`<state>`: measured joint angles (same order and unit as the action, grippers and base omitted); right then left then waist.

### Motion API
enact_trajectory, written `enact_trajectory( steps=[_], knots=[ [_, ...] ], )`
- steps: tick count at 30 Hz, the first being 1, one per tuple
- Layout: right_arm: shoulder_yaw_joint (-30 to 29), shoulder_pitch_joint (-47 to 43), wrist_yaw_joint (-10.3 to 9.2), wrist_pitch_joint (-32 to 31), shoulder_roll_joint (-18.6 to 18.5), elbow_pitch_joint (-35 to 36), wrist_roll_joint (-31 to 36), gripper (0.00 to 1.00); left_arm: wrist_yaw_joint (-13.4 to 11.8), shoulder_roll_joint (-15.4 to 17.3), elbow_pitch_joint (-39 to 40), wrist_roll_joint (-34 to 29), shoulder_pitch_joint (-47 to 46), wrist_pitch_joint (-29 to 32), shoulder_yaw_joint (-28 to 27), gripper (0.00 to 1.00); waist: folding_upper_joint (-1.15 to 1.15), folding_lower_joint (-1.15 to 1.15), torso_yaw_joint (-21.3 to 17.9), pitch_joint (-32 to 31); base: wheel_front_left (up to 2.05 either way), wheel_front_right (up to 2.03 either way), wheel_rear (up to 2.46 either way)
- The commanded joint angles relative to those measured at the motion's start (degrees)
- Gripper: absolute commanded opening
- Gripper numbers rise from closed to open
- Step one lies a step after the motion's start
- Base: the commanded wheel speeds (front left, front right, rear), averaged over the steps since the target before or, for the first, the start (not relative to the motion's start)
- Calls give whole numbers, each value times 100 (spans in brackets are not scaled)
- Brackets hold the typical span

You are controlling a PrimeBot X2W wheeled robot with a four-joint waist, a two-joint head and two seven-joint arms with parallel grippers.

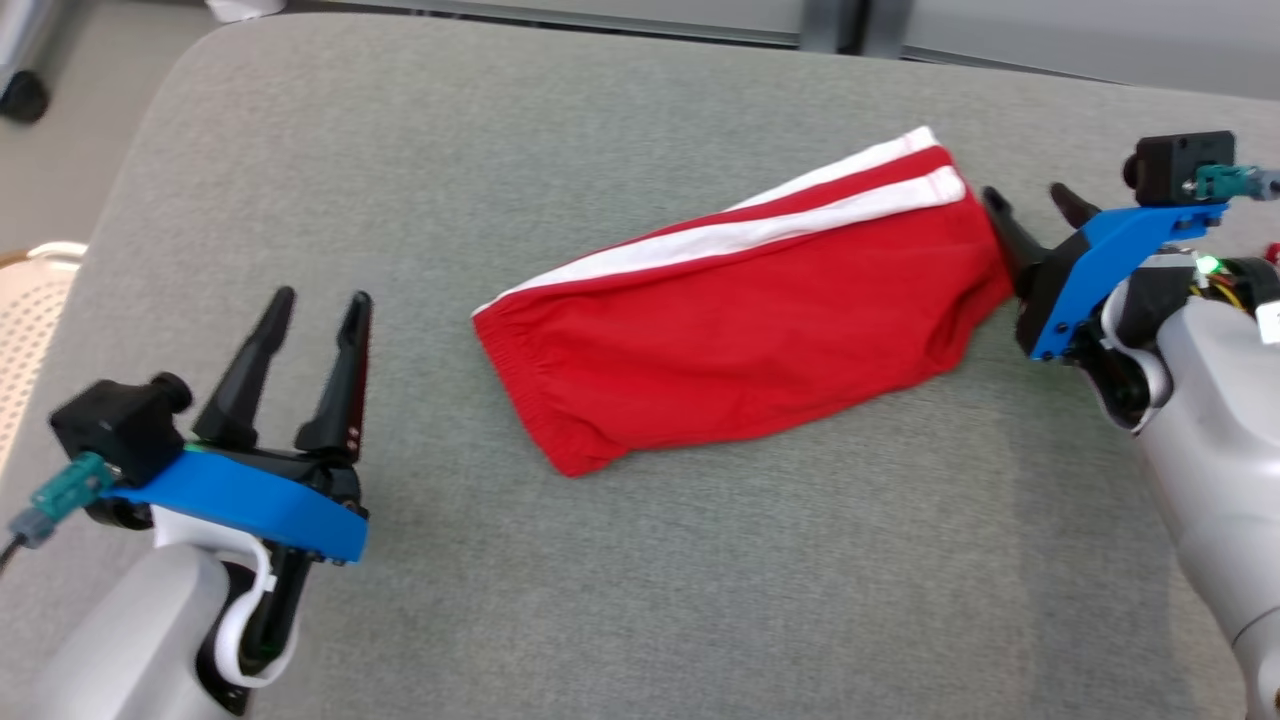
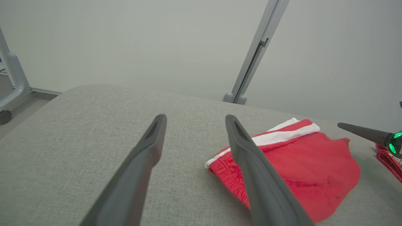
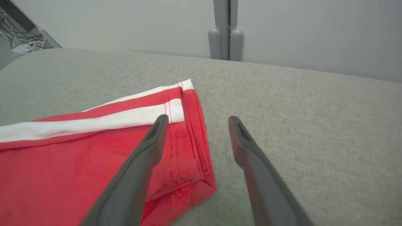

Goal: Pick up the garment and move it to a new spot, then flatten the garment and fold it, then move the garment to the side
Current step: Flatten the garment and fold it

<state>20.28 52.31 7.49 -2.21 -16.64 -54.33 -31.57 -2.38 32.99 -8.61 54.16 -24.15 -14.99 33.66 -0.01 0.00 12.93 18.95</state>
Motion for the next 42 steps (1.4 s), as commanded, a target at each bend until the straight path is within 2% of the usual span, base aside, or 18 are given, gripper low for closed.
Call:
enact_trajectory(
  steps=[1,6,10,12,16,17,18,19,20,21,22,27,31,37,42],
  knots=[
    [-18,131,1,-82,-42,-192,52,100,56,-65,-16,-90,48,-21,-74,100,1,0,167,107,0,0,0],
    [-32,552,1,-813,-65,-1109,154,100,330,-526,-182,-302,202,-22,-232,100,1,0,489,168,0,0,0],
    [-186,699,-5,-1478,-129,-1815,249,100,501,-743,-371,-471,265,-23,-265,100,1,0,646,158,0,0,0],
    [-255,717,-6,-1752,-161,-1944,307,100,556,-843,-445,-521,268,-23,-304,100,1,0,696,155,0,0,0],
    [-251,653,8,-2194,110,-2011,328,100,638,-957,-555,-601,331,-23,-435,100,1,0,738,145,0,0,0],
    [-248,633,8,-2358,168,-2021,305,96,644,-981,-579,-622,340,-23,-461,100,1,0,737,147,0,0,0],
    [-242,629,9,-2530,213,-2031,275,83,658,-997,-598,-652,347,-23,-480,100,1,0,735,150,0,0,0],
    [-228,650,10,-2623,230,-2036,268,55,677,-1011,-621,-673,346,-24,-498,100,1,0,730,155,0,0,0],
    [-217,700,10,-2637,223,-2034,284,45,692,-1024,-638,-703,343,-24,-514,100,1,0,723,157,0,0,0],
    [-199,774,10,-2615,218,-2026,325,14,694,-1033,-664,-736,334,-24,-526,100,1,0,716,154,0,0,0],
    [-178,846,10,-2566,210,-2017,366,0,699,-1044,-689,-765,326,-24,-543,100,1,0,705,141,0,0,0],
    [-165,1143,1,-1905,65,-1940,587,0,743,-1125,-803,-867,399,-24,-579,100,1,0,596,-35,0,0,0],
    [-300,970,0,-1503,50,-1956,724,0,702,-1160,-866,-919,522,-24,-610,100,1,0,381,-313,0,0,0],
    [-511,571,0,-1122,350,-1948,641,0,498,-1019,-827,-1094,775,-22,-614,100,1,0,-148,-690,0,0,0],
    [-556,75,0,-465,511,-1667,446,0,313,-935,-712,-1167,1026,-23,-676,100,1,0,-580,-951,0,0,0]
  ],
)
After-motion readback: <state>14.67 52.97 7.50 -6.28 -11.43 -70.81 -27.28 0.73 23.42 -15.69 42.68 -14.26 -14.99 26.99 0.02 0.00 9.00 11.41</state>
